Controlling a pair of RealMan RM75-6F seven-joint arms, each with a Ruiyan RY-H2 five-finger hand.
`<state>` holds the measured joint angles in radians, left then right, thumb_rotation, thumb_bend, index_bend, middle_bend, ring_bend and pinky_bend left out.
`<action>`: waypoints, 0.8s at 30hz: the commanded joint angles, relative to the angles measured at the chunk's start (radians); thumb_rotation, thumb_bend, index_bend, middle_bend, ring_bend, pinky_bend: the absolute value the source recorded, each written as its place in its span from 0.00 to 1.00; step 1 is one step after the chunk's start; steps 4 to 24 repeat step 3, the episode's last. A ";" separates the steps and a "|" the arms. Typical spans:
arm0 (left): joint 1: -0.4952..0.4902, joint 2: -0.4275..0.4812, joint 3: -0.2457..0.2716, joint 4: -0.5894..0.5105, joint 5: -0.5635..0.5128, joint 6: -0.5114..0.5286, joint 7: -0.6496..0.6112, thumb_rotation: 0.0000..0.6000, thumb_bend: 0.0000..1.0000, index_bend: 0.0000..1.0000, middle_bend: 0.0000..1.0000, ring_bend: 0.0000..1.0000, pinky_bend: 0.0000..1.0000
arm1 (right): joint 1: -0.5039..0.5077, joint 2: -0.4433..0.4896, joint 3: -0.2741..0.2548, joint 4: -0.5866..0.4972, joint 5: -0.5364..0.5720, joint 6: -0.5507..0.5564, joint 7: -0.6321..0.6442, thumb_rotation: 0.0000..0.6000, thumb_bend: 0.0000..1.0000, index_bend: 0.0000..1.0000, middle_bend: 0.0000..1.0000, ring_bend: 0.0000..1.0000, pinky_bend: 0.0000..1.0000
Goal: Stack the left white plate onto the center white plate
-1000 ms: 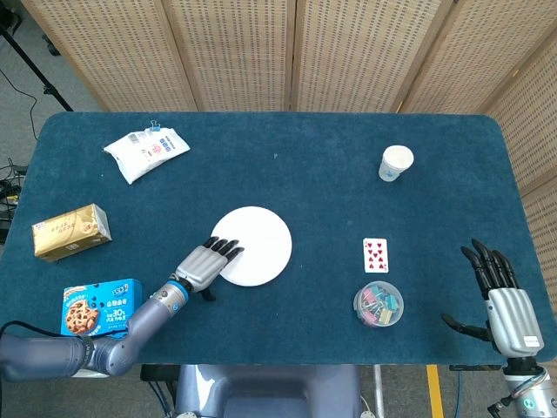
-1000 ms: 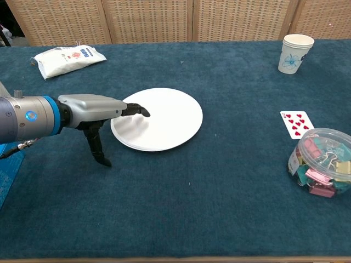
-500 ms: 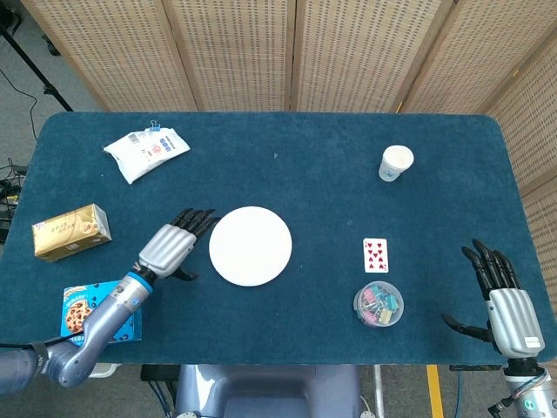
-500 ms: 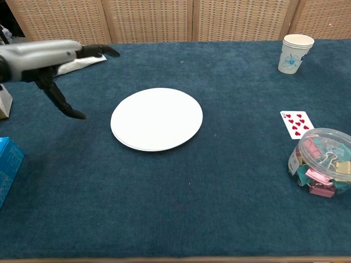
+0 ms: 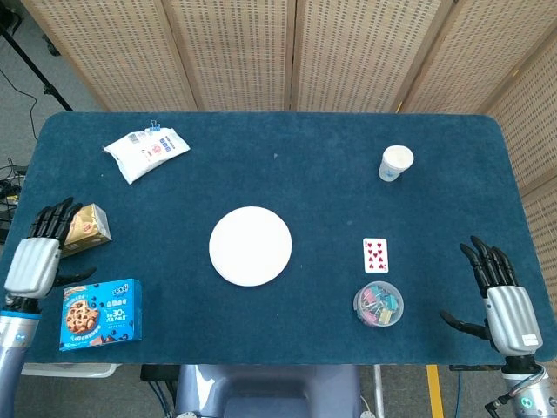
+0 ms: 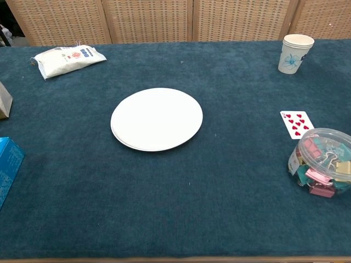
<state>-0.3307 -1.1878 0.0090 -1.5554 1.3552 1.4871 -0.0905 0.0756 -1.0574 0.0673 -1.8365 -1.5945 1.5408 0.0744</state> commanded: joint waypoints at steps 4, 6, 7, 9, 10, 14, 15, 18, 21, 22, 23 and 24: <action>0.079 0.014 0.021 0.021 -0.011 0.025 -0.031 1.00 0.00 0.00 0.00 0.00 0.00 | -0.004 -0.007 0.000 0.006 -0.007 0.011 -0.021 1.00 0.00 0.00 0.00 0.00 0.00; 0.079 0.014 0.021 0.021 -0.011 0.025 -0.031 1.00 0.00 0.00 0.00 0.00 0.00 | -0.004 -0.007 0.000 0.006 -0.007 0.011 -0.021 1.00 0.00 0.00 0.00 0.00 0.00; 0.079 0.014 0.021 0.021 -0.011 0.025 -0.031 1.00 0.00 0.00 0.00 0.00 0.00 | -0.004 -0.007 0.000 0.006 -0.007 0.011 -0.021 1.00 0.00 0.00 0.00 0.00 0.00; 0.079 0.014 0.021 0.021 -0.011 0.025 -0.031 1.00 0.00 0.00 0.00 0.00 0.00 | -0.004 -0.007 0.000 0.006 -0.007 0.011 -0.021 1.00 0.00 0.00 0.00 0.00 0.00; 0.079 0.014 0.021 0.021 -0.011 0.025 -0.031 1.00 0.00 0.00 0.00 0.00 0.00 | -0.004 -0.007 0.000 0.006 -0.007 0.011 -0.021 1.00 0.00 0.00 0.00 0.00 0.00; 0.079 0.014 0.021 0.021 -0.011 0.025 -0.031 1.00 0.00 0.00 0.00 0.00 0.00 | -0.004 -0.007 0.000 0.006 -0.007 0.011 -0.021 1.00 0.00 0.00 0.00 0.00 0.00; 0.079 0.014 0.021 0.021 -0.011 0.025 -0.031 1.00 0.00 0.00 0.00 0.00 0.00 | -0.004 -0.007 0.000 0.006 -0.007 0.011 -0.021 1.00 0.00 0.00 0.00 0.00 0.00; 0.079 0.014 0.021 0.021 -0.011 0.025 -0.031 1.00 0.00 0.00 0.00 0.00 0.00 | -0.004 -0.007 0.000 0.006 -0.007 0.011 -0.021 1.00 0.00 0.00 0.00 0.00 0.00; 0.079 0.014 0.021 0.021 -0.011 0.025 -0.031 1.00 0.00 0.00 0.00 0.00 0.00 | -0.004 -0.007 0.000 0.006 -0.007 0.011 -0.021 1.00 0.00 0.00 0.00 0.00 0.00; 0.079 0.014 0.021 0.021 -0.011 0.025 -0.031 1.00 0.00 0.00 0.00 0.00 0.00 | -0.004 -0.007 0.000 0.006 -0.007 0.011 -0.021 1.00 0.00 0.00 0.00 0.00 0.00; 0.079 0.014 0.021 0.021 -0.011 0.025 -0.031 1.00 0.00 0.00 0.00 0.00 0.00 | -0.004 -0.007 0.000 0.006 -0.007 0.011 -0.021 1.00 0.00 0.00 0.00 0.00 0.00; 0.079 0.014 0.021 0.021 -0.011 0.025 -0.031 1.00 0.00 0.00 0.00 0.00 0.00 | -0.004 -0.007 0.000 0.006 -0.007 0.011 -0.021 1.00 0.00 0.00 0.00 0.00 0.00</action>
